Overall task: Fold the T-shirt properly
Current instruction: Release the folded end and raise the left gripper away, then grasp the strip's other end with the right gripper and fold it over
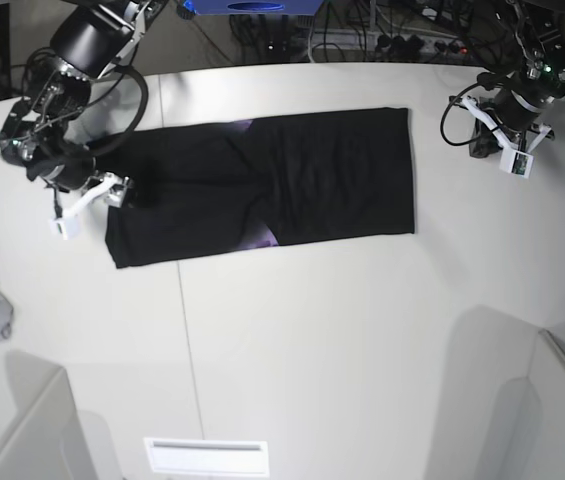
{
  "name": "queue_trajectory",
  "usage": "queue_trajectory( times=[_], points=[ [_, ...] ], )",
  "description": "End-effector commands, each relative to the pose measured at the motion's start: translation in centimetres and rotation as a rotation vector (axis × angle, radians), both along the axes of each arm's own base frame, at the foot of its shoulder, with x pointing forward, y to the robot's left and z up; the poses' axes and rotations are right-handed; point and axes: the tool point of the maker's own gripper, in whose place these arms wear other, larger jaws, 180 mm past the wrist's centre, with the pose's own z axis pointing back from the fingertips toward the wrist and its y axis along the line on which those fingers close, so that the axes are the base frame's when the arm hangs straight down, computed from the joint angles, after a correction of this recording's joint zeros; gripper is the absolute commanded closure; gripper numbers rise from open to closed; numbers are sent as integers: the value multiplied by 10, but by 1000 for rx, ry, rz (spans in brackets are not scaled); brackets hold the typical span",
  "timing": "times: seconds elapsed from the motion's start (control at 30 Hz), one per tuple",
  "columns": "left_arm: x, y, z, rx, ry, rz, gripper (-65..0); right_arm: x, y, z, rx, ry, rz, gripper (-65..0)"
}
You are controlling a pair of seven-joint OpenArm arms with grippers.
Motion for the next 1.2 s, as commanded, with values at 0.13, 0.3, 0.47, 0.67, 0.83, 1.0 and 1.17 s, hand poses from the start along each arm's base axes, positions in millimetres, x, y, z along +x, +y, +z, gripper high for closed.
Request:
queue_trajectory(
  times=[0.13,0.3,0.47,0.67,0.83,1.0,1.17],
  points=[
    [9,16,10,16,-40,96,0,2,2,1,10,1,5,-507],
    [12,9,8,3,-36,91,0,-3,13,-15,56,48,16,-494],
    [20,-12,5,-22,-40,39,0,2,28,-15,46,37,80,-333],
    [31,-16,9,-32,-61,32,0,4,15,-14,3,26,74,-251],
    [37,-25,6,-60,-69,42,0,3,-1,-20,-104,70,86,0],
    [40,-49,1,-88,-55,-17,0,3,-9,-22,-162,78,82,0],
    [43,-48,3,-86,-64,-16,0,10,-6,-5,-222,11,126,0]
  ],
)
